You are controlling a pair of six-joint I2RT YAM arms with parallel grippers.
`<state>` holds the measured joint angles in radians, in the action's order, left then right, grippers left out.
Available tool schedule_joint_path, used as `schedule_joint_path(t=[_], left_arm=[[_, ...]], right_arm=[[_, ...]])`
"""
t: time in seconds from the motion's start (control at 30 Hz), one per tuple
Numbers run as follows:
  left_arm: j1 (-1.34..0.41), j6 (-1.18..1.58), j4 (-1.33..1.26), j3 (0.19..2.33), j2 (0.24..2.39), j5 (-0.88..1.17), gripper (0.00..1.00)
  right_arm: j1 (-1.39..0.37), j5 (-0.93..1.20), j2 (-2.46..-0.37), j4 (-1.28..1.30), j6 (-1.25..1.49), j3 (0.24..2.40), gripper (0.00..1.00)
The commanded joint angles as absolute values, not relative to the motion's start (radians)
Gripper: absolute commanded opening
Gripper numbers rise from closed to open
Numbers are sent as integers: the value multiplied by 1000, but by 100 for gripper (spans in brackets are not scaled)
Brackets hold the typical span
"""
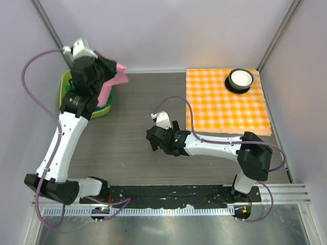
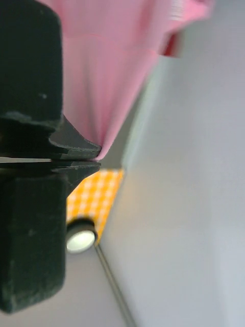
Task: Fold and stack the t-shirts
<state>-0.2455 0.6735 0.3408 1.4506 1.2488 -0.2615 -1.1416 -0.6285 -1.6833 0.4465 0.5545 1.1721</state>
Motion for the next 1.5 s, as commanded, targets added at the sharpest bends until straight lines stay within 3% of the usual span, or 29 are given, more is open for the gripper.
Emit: schedule_joint_path(t=[0.0, 0.07, 0.13, 0.23, 0.37, 0.47, 0.57, 0.8, 1.0, 1.33, 1.37, 1.4, 1.47], left_arm=[[-371, 539, 430, 1917, 1385, -49, 0], [-468, 502, 507, 2046, 1431, -64, 0], [-517, 509, 551, 2017, 1433, -66, 0], [-564, 546, 516, 1753, 1353, -103, 0], [-630, 647, 341, 1204, 1255, -143, 0], [-699, 739, 198, 960, 1243, -132, 0], [-823, 790, 118, 867, 1255, -164, 0], [-1254, 877, 80, 885, 1339, -371, 0], [-1487, 922, 54, 965, 1413, -537, 0], [-1569, 841, -100, 1103, 1611, -498, 0], [-1572, 824, -89, 1106, 1602, -512, 4], [-1574, 818, -89, 1103, 1588, -538, 14], [-1574, 789, -40, 1106, 1543, -566, 52]], right_arm=[[-1146, -764, -1603, 492, 627, 1177, 100], [-1144, -808, -1592, 521, 655, 1181, 100], [-1144, -828, -1568, 566, 678, 1178, 100], [-1144, -848, -1528, 612, 699, 1161, 99], [-1144, -871, -1473, 664, 727, 1147, 100], [-1144, -885, -1444, 734, 733, 1161, 100], [-1144, -917, -1405, 793, 742, 1190, 100], [-1144, -1014, -1345, 887, 732, 1267, 100], [-1140, -1057, -1370, 923, 723, 1321, 100], [-1089, -1057, -1379, 923, 756, 1264, 100], [-1078, -1054, -1376, 914, 753, 1258, 100], [-1043, -1051, -1371, 902, 740, 1237, 100], [-979, -982, -1359, 833, 695, 1209, 100]])
